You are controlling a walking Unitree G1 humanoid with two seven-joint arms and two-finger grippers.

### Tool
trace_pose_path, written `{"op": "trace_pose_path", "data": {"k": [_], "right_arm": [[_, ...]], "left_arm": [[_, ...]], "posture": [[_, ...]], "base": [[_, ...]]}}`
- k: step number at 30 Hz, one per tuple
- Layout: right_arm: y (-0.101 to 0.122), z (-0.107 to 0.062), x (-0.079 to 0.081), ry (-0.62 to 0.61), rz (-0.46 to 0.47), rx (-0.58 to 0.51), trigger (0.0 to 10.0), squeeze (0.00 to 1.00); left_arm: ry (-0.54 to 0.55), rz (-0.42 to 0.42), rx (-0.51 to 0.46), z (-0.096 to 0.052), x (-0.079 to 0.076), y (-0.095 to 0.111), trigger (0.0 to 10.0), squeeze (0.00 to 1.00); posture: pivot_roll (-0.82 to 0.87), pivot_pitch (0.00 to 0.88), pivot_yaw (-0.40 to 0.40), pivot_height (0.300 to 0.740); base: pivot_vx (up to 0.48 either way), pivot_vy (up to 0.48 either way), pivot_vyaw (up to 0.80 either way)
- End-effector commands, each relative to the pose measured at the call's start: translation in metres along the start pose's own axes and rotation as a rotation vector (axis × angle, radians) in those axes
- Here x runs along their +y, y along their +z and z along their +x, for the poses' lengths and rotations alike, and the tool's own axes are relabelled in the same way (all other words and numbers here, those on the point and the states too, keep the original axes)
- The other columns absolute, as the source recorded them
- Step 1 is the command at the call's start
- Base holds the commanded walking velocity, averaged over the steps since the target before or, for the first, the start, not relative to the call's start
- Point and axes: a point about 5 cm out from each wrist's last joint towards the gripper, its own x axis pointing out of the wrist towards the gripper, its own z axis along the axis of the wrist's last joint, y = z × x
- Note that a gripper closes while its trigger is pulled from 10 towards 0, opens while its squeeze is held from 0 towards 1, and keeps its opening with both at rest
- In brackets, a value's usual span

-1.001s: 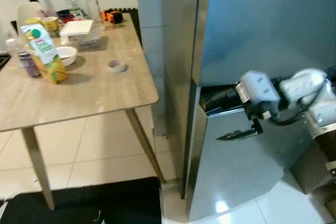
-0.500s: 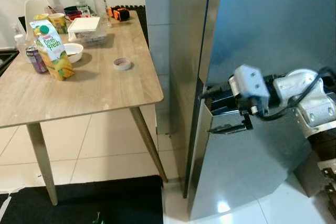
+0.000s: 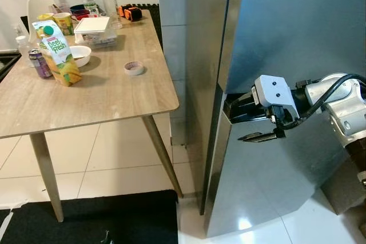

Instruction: Restocking fridge

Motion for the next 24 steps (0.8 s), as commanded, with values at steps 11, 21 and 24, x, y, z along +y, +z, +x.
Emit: {"op": "trace_pose_path", "data": {"k": [11,21,24], "right_arm": [[0.004,0.007,-0.010,-0.055,0.005,-0.028,10.0,0.00],[-0.018,0.008,-0.015,-0.126,0.060,0.142,10.0,0.00],[-0.020,0.008,-0.017,-0.138,0.082,0.150,10.0,0.00]], "left_arm": [[-0.001,-0.001,0.009,-0.001,0.000,-0.004,10.0,0.00],[0.000,0.003,0.007,-0.001,0.001,-0.003,10.0,0.00],[-0.001,0.004,0.007,-0.001,0.001,-0.003,10.0,0.00]], "posture": [[-0.09,0.000,-0.009,0.740],[-0.08,0.000,-0.010,0.740],[-0.08,0.000,-0.010,0.740]], "base": [[0.000,0.000,0.00],[0.000,0.000,0.00],[0.000,0.000,0.00]]}}
